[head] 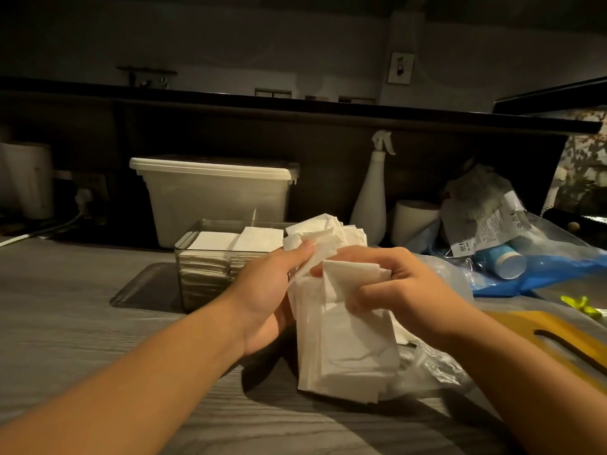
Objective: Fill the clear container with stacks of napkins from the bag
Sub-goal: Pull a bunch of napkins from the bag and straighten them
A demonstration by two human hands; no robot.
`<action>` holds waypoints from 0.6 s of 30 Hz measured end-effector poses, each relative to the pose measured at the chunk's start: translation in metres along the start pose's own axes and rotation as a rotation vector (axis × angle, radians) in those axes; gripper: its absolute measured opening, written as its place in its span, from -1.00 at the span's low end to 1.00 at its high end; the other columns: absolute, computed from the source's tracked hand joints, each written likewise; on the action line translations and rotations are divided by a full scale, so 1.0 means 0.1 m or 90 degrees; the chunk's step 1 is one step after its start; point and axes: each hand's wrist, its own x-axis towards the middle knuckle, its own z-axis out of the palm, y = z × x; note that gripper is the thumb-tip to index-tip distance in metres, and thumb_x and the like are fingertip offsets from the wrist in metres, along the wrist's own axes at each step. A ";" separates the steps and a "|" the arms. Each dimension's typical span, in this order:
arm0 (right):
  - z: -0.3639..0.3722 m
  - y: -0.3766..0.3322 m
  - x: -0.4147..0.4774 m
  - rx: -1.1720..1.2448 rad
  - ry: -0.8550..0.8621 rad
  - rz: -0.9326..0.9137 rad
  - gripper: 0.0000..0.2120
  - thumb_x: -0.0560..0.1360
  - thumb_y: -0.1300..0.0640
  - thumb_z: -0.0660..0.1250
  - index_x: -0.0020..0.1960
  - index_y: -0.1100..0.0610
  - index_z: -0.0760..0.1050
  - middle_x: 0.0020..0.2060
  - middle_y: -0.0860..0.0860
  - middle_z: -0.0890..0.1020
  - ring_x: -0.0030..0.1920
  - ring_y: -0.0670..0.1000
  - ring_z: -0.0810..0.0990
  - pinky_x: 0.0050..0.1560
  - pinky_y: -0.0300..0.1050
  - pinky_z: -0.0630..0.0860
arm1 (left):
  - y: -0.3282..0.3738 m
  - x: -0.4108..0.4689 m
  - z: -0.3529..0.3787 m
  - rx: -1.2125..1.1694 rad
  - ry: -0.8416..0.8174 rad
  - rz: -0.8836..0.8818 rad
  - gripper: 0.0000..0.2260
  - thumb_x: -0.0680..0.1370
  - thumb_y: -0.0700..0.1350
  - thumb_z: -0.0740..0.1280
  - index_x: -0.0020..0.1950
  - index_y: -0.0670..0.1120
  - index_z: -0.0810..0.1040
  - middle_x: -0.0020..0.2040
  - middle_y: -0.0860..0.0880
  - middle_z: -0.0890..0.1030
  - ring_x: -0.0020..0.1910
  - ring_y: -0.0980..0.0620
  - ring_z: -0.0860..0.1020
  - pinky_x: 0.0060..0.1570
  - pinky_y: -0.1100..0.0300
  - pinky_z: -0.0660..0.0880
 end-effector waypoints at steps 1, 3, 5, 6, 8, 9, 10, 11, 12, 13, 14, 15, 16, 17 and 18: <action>0.00 0.00 0.00 0.014 0.001 0.011 -0.56 0.23 0.25 0.32 0.07 0.10 0.69 -0.06 0.03 0.65 -0.05 0.02 0.65 -0.12 -0.14 0.59 | 0.01 -0.01 0.01 0.003 0.002 0.005 -0.77 0.64 -0.01 0.25 0.17 -0.05 0.63 -0.05 -0.13 0.72 -0.12 -0.07 0.68 0.01 -0.02 0.59; -0.02 -0.01 -0.01 0.037 0.007 0.027 -0.54 0.22 0.27 0.31 0.10 0.14 0.67 -0.12 0.04 0.65 -0.15 -0.04 0.65 -0.20 -0.22 0.56 | 0.02 -0.01 0.02 -0.005 -0.002 0.018 -0.79 0.65 -0.04 0.24 0.18 -0.04 0.62 -0.02 -0.12 0.72 -0.10 -0.07 0.70 0.01 -0.02 0.60; -0.05 -0.03 -0.01 0.032 0.015 0.032 -0.54 0.22 0.26 0.32 0.09 0.11 0.68 -0.04 0.09 0.65 -0.10 -0.01 0.66 -0.16 -0.17 0.60 | 0.03 -0.01 0.02 -0.009 0.003 0.031 -0.80 0.65 -0.06 0.24 0.19 -0.03 0.60 -0.01 -0.12 0.73 -0.08 -0.07 0.71 0.01 -0.03 0.62; -0.05 -0.04 -0.01 0.025 0.020 0.035 -0.56 0.22 0.25 0.33 0.07 0.08 0.69 -0.02 0.10 0.65 -0.06 0.04 0.67 -0.12 -0.11 0.63 | 0.04 0.00 0.01 -0.010 0.008 0.037 -0.80 0.66 -0.06 0.23 0.20 -0.02 0.59 -0.02 -0.10 0.73 -0.08 -0.06 0.71 0.00 -0.04 0.62; -0.05 -0.06 -0.01 -0.001 0.037 0.045 -0.68 0.28 0.23 0.37 0.00 0.04 0.69 -0.08 0.09 0.66 -0.04 0.10 0.67 -0.01 0.02 0.67 | 0.03 0.00 0.01 -0.010 0.014 0.047 -0.80 0.66 -0.05 0.23 0.22 0.00 0.58 0.00 -0.08 0.73 -0.05 -0.06 0.71 0.05 -0.09 0.62; -0.04 -0.07 -0.01 -0.016 0.050 0.055 -0.77 0.35 0.25 0.40 -0.04 0.04 0.69 -0.13 0.08 0.67 -0.05 0.11 0.69 0.02 0.08 0.67 | 0.03 0.01 0.01 -0.013 0.014 0.048 -0.79 0.66 -0.05 0.23 0.25 0.00 0.57 0.03 -0.08 0.72 0.00 -0.07 0.70 0.10 -0.13 0.60; -0.03 -0.08 -0.01 -0.030 0.057 0.067 -0.80 0.41 0.29 0.41 -0.06 0.04 0.68 -0.15 0.08 0.68 -0.07 0.10 0.70 0.04 0.11 0.67 | 0.02 0.01 0.01 -0.018 0.013 0.047 -0.77 0.65 -0.04 0.24 0.27 0.00 0.56 0.06 -0.08 0.72 0.04 -0.08 0.69 0.12 -0.14 0.59; -0.01 -0.08 0.00 -0.042 0.062 0.080 -0.77 0.45 0.33 0.39 -0.07 0.02 0.66 -0.16 0.06 0.70 -0.08 0.08 0.71 0.03 0.10 0.67 | 0.02 0.01 0.01 -0.022 0.010 0.047 -0.77 0.65 -0.04 0.25 0.28 0.01 0.55 0.07 -0.07 0.72 0.04 -0.08 0.69 0.11 -0.12 0.60; 0.00 -0.08 -0.01 -0.045 0.062 0.091 -0.73 0.46 0.35 0.37 -0.06 -0.01 0.64 -0.17 0.03 0.71 -0.09 0.05 0.72 0.01 0.06 0.68 | 0.01 0.01 0.00 -0.020 0.011 0.050 -0.78 0.64 -0.05 0.26 0.26 0.02 0.56 0.06 -0.06 0.72 0.02 -0.05 0.70 0.08 -0.09 0.62; 0.01 -0.08 -0.01 -0.047 0.062 0.095 -0.71 0.47 0.36 0.37 -0.05 -0.04 0.62 -0.16 0.02 0.71 -0.10 0.02 0.72 -0.01 0.02 0.68 | 0.00 0.02 0.00 -0.013 0.013 0.056 -0.80 0.64 -0.06 0.27 0.24 0.03 0.56 0.04 -0.04 0.72 -0.01 -0.04 0.70 0.04 -0.06 0.63; 0.03 -0.09 -0.01 -0.060 0.071 0.091 -0.71 0.47 0.35 0.37 -0.04 -0.05 0.61 -0.13 0.00 0.69 -0.09 0.02 0.71 -0.04 -0.03 0.69 | 0.00 0.02 0.00 -0.006 0.019 0.062 -0.82 0.64 -0.07 0.28 0.22 0.04 0.57 0.01 -0.03 0.73 -0.03 -0.03 0.71 0.01 -0.04 0.64; 0.04 -0.09 0.00 -0.089 0.089 0.073 -0.73 0.47 0.32 0.39 -0.05 -0.06 0.61 -0.07 -0.02 0.65 -0.08 0.01 0.69 -0.07 -0.07 0.68 | 0.00 0.02 0.00 -0.004 0.026 0.068 -0.83 0.63 -0.08 0.28 0.20 0.04 0.57 0.00 -0.02 0.73 -0.04 -0.03 0.70 -0.01 -0.04 0.64; 0.03 -0.09 0.00 -0.129 0.112 0.050 -0.78 0.46 0.26 0.40 -0.07 -0.07 0.61 -0.03 -0.04 0.60 -0.07 0.00 0.66 -0.11 -0.11 0.67 | 0.00 0.02 0.00 -0.004 0.031 0.072 -0.84 0.63 -0.10 0.28 0.18 0.03 0.58 -0.02 -0.03 0.73 -0.04 -0.03 0.70 -0.03 -0.03 0.64; 0.01 -0.09 0.00 -0.157 0.128 0.033 -0.84 0.42 0.19 0.41 -0.10 -0.07 0.62 -0.04 -0.05 0.57 -0.09 -0.03 0.64 -0.16 -0.16 0.64 | 0.00 0.02 0.00 -0.002 0.036 0.075 -0.85 0.63 -0.10 0.29 0.17 0.03 0.58 -0.03 -0.03 0.73 -0.05 -0.03 0.70 -0.05 -0.02 0.64; -0.01 -0.10 0.00 -0.165 0.129 0.026 -0.87 0.35 0.14 0.39 -0.14 -0.05 0.63 -0.09 -0.05 0.59 -0.14 -0.06 0.64 -0.22 -0.21 0.60 | 0.01 0.02 0.00 0.004 0.040 0.077 -0.86 0.63 -0.11 0.29 0.15 0.03 0.59 -0.05 -0.03 0.74 -0.08 -0.02 0.71 -0.07 0.00 0.64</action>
